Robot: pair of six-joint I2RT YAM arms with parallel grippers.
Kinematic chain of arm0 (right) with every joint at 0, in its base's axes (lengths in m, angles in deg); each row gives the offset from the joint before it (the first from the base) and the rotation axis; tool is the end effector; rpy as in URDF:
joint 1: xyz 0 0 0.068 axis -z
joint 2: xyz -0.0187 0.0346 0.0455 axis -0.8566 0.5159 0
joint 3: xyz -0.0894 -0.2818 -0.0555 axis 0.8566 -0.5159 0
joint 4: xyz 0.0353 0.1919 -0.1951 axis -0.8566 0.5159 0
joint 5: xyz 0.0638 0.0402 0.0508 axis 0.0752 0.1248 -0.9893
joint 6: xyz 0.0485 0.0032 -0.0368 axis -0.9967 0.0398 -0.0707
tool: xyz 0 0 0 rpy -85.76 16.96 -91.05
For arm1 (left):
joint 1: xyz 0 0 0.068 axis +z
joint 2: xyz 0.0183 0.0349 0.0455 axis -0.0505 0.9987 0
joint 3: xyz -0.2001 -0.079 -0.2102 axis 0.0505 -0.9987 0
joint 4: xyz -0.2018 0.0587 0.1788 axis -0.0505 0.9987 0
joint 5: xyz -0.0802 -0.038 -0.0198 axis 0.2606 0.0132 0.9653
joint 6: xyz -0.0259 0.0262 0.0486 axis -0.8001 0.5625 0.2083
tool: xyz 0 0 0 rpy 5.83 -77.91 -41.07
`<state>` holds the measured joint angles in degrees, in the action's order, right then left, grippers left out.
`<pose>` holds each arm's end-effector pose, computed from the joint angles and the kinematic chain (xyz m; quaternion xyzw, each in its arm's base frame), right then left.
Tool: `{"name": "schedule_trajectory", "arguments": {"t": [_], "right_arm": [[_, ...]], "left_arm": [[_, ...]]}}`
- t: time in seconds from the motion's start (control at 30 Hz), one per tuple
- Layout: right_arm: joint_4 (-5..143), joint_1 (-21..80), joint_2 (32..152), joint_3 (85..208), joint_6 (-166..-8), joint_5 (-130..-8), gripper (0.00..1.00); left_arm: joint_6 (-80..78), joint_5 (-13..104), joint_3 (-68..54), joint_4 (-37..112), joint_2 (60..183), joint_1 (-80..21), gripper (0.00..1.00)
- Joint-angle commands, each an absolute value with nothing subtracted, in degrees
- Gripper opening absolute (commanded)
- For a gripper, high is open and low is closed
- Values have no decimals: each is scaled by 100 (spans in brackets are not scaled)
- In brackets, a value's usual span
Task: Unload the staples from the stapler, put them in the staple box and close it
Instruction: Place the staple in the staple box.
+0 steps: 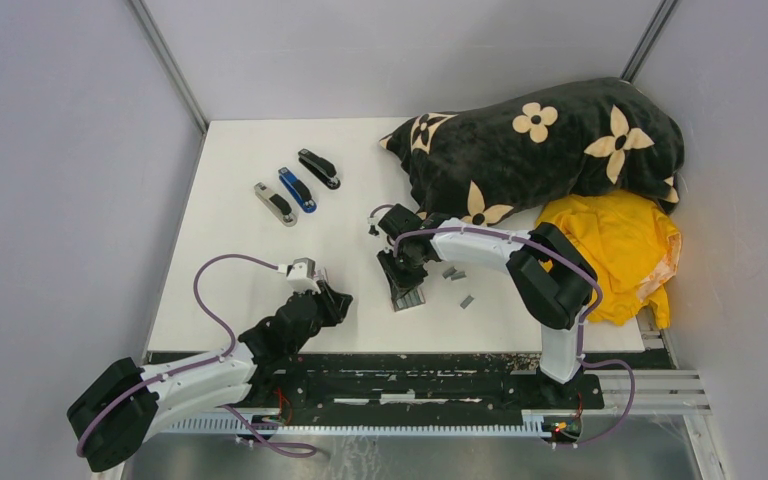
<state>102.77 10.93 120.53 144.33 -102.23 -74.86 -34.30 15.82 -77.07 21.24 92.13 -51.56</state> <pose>0.2618 0.3071 0.1729 -0.2409 0.9486 0.1935 0.0688 0.1123 -0.1026 0.1363 -0.0699 0.8344 -0.2748 0.4725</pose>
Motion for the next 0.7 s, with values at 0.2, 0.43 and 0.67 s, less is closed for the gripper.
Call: {"name": "schedule_trajectory", "arguments": {"t": [0.2, 0.43, 0.67], "right_arm": [[10182, 1060, 11963, 14398, -10330, -7512, 26], [10200, 1060, 11856, 14341, -10319, -7486, 24], [10217, 1058, 11795, 14338, -10303, -7459, 23]], "left_arm": [[-3222, 1347, -7720, 1841, 9190, -5163, 33], [-3222, 1347, -7720, 1842, 9189, -5168, 33], [-3227, 1345, -7720, 1841, 9183, -5167, 33]]}}
